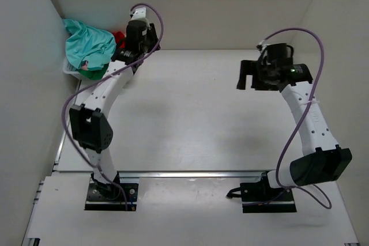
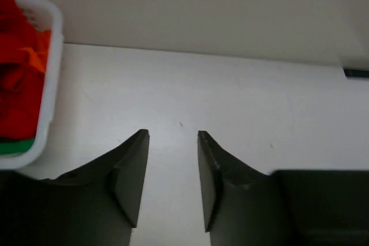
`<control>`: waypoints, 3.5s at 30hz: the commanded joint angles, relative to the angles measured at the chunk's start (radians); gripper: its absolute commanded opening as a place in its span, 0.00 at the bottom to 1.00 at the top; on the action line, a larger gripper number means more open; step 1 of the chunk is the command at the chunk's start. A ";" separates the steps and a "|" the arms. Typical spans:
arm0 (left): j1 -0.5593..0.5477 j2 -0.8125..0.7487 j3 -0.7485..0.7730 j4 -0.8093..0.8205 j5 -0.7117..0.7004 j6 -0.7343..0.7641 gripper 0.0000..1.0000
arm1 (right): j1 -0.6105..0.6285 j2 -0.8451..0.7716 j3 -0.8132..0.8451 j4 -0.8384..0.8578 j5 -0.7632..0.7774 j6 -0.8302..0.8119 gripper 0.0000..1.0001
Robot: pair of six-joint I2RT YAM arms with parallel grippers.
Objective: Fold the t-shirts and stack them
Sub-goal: Grab crumpled tshirt from bin with the left arm, then move the tshirt to the center of the board
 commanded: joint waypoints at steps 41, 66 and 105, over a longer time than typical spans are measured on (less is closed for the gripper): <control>0.495 0.445 0.473 -0.615 -0.128 -0.166 0.82 | -0.206 0.044 -0.196 -0.210 -0.401 0.164 0.99; 0.497 0.328 0.548 -0.469 0.104 -0.227 0.31 | -0.206 -0.041 -0.338 0.109 -0.835 0.143 0.59; 0.170 -0.077 0.239 0.070 0.831 -0.671 0.00 | -0.315 -0.188 -0.350 0.371 -0.412 0.169 0.00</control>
